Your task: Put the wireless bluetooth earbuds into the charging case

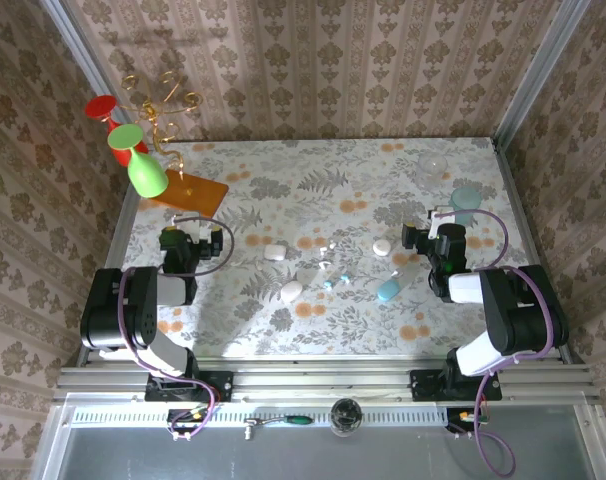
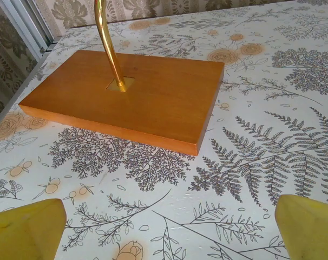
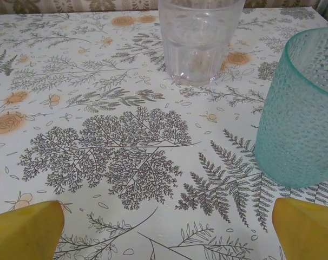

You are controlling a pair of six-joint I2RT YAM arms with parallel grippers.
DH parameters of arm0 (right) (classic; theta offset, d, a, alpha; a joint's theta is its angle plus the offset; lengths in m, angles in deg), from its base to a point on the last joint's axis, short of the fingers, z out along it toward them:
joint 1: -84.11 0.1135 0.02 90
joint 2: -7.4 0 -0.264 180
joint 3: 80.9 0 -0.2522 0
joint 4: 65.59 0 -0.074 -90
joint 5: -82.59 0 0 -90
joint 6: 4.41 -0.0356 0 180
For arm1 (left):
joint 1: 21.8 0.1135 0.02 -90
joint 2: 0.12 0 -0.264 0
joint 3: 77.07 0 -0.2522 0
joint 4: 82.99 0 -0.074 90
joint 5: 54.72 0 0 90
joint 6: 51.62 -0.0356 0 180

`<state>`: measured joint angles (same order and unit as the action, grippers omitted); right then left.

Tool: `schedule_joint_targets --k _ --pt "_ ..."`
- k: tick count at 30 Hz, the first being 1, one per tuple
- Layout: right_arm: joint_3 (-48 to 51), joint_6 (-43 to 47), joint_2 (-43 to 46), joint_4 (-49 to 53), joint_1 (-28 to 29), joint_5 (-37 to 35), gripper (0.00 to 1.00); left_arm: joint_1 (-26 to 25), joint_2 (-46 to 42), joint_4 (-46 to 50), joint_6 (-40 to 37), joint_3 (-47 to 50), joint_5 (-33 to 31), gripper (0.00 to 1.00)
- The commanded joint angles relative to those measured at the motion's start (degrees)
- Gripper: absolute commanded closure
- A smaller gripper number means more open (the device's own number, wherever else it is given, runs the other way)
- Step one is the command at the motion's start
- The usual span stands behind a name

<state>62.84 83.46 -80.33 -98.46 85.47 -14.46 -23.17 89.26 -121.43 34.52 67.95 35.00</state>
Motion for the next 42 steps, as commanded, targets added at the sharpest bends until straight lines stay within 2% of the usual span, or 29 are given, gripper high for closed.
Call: schedule_joint_targets --k 1,29,33,37,40,42 --pt "-0.8 -0.6 0.1 -2.4 0.0 0.1 0.0 0.5 -0.2 0.1 0.0 -1.5 0.1 0.0" --pt "-1.1 -0.6 1.0 -1.1 0.0 0.1 0.0 0.5 -0.3 -0.2 0.0 -1.3 -0.3 0.0" --pt "-2.5 -0.6 5.5 5.6 0.0 0.1 0.0 -0.7 -3.6 0.3 -1.2 -0.3 -1.5 0.0" --pt "-3.5 0.1 12.7 13.6 0.6 0.3 0.0 -3.2 -9.1 6.3 -4.1 -1.0 -2.4 0.0" --pt "-4.0 -1.4 19.0 20.1 1.4 0.0 0.0 -7.2 -13.1 12.7 -9.1 -2.8 -2.7 0.0" --pt "-3.8 -2.8 23.9 24.9 2.3 0.7 0.0 -10.6 -15.0 19.3 -15.4 -5.2 -1.8 0.0"
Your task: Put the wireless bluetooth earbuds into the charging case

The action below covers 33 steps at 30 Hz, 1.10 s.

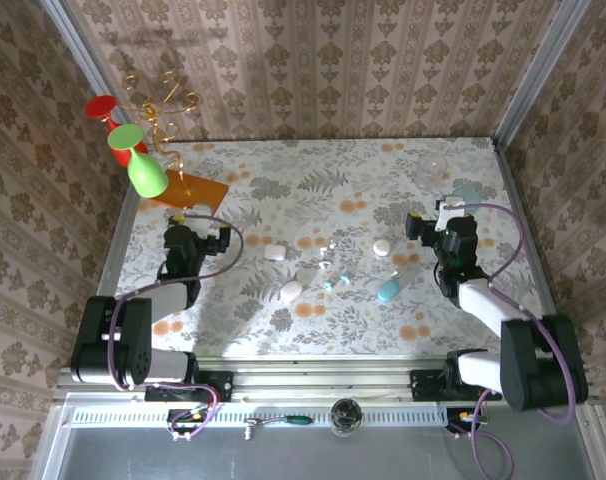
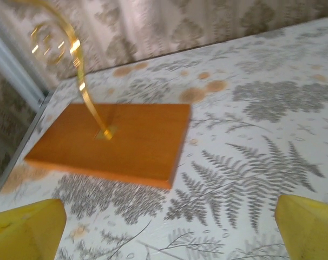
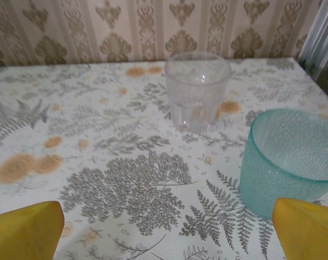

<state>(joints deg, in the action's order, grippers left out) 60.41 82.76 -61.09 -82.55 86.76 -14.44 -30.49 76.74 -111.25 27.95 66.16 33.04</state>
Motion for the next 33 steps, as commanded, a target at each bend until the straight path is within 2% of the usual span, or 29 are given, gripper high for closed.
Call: schedule_joint_targets --k 1,3,8,15,21,27,33 --pt "-1.4 -2.7 6.6 11.4 1.3 0.8 0.0 -4.7 -2.9 12.6 -11.3 -4.9 0.4 0.0" --pt "-1.5 -6.0 10.9 16.7 1.7 1.6 0.0 -7.5 -3.6 21.8 -15.3 -8.9 1.6 0.0" --pt "-1.1 -14.9 18.9 25.3 2.9 8.2 0.0 -15.1 -3.4 37.9 -20.3 -15.8 7.0 0.0" --pt "-1.9 -22.5 23.8 34.0 8.1 14.9 0.0 -27.1 -1.2 54.3 -15.8 -23.0 9.2 0.0" --pt "1.0 -29.3 23.4 34.8 14.2 21.5 0.0 -31.7 -1.0 59.3 -11.9 -23.0 9.0 0.0" --pt "2.2 -30.0 22.5 34.6 17.9 19.7 0.0 -34.1 1.6 61.7 -9.4 -22.8 10.4 0.0" --pt "3.6 -33.0 20.2 30.6 19.2 18.3 0.0 -35.5 8.6 62.6 -8.2 -25.7 8.3 0.0"
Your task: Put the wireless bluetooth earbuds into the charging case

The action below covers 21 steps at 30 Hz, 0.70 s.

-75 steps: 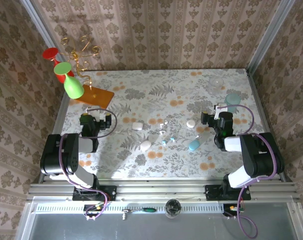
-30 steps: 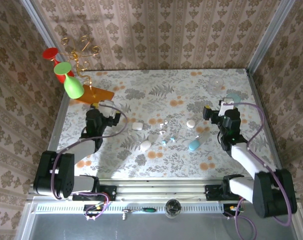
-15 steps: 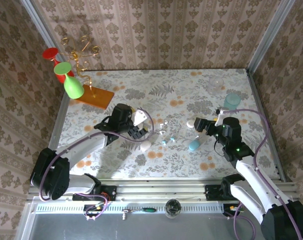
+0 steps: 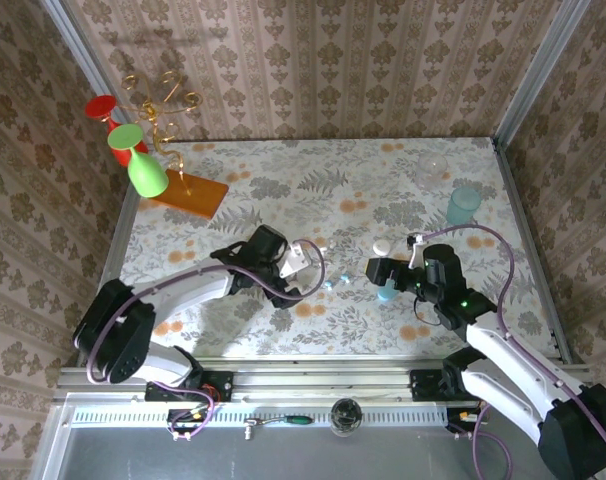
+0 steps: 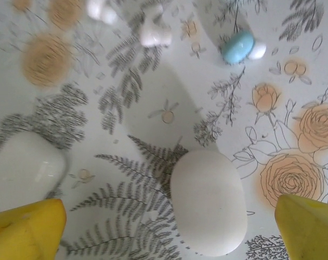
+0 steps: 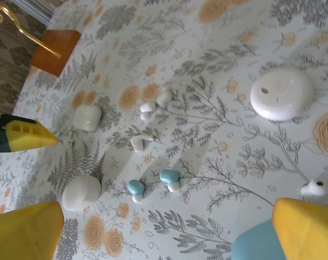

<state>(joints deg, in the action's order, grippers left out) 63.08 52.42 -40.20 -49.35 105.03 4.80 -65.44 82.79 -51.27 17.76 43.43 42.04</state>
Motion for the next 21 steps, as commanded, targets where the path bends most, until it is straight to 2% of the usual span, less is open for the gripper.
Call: schedule_joint_targets --k 1,5,10,12,14,16,19,21 --pt "1.0 -2.9 -1.0 -2.7 1.2 -1.2 0.0 -0.6 3.8 3.5 2.1 -3.8 -0.8 0.0" --pt "0.9 -3.1 -1.0 -1.9 2.1 -2.6 0.0 -1.1 8.1 6.9 2.6 -6.5 -0.8 0.01" --pt "0.1 -2.3 -0.4 0.0 2.1 -4.0 0.0 -1.9 10.8 8.6 1.7 -7.4 -0.7 0.1" --pt "-0.1 -2.2 -0.3 0.5 2.2 -4.4 0.0 -2.1 11.0 8.9 1.8 -7.4 -0.7 0.19" --pt "-0.2 -2.2 -0.3 0.6 2.1 -4.6 0.0 -2.1 11.0 9.0 1.9 -7.4 -1.1 0.22" --pt "-0.2 -2.3 -0.4 0.6 2.2 -4.7 0.0 -2.1 11.2 9.4 1.9 -7.4 -1.7 0.29" --pt "-0.9 -2.3 -0.4 1.3 2.1 -5.1 0.0 -2.1 11.6 10.0 2.0 -7.7 -1.6 0.46" --pt "-1.7 -2.3 -0.5 2.3 2.1 -5.5 0.0 -2.2 11.7 10.1 1.9 -7.8 -1.5 0.51"
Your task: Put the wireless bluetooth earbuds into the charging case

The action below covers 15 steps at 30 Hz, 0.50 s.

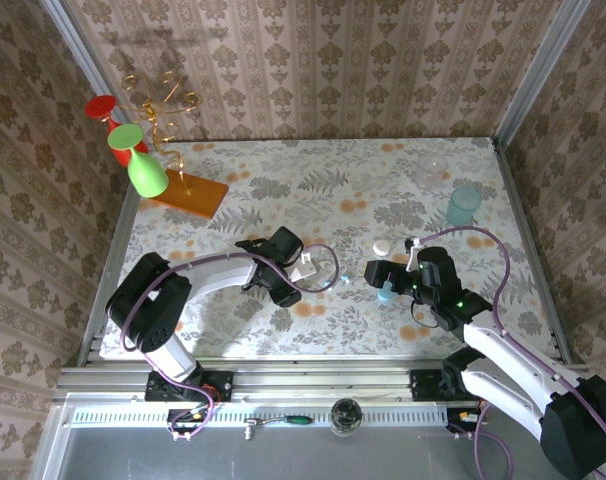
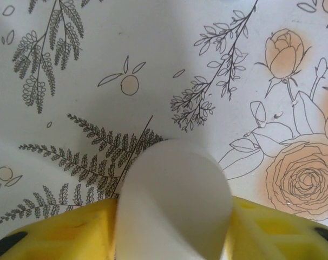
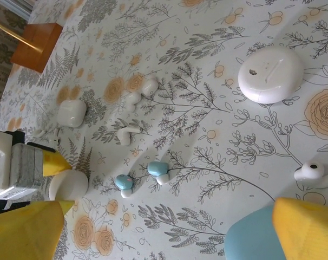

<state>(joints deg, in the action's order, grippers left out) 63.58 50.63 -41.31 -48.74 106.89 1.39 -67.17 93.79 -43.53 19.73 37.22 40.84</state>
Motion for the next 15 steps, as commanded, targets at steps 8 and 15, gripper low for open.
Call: schedule_joint_targets --k 8,15 --pt "-5.0 -0.5 0.5 4.9 0.3 -1.9 0.0 -0.7 -4.1 -2.5 -0.7 0.4 0.4 0.6" --pt "-6.9 -2.6 -1.7 3.8 -0.9 8.5 0.0 -0.4 -13.8 -15.3 -2.4 6.8 7.3 0.6"
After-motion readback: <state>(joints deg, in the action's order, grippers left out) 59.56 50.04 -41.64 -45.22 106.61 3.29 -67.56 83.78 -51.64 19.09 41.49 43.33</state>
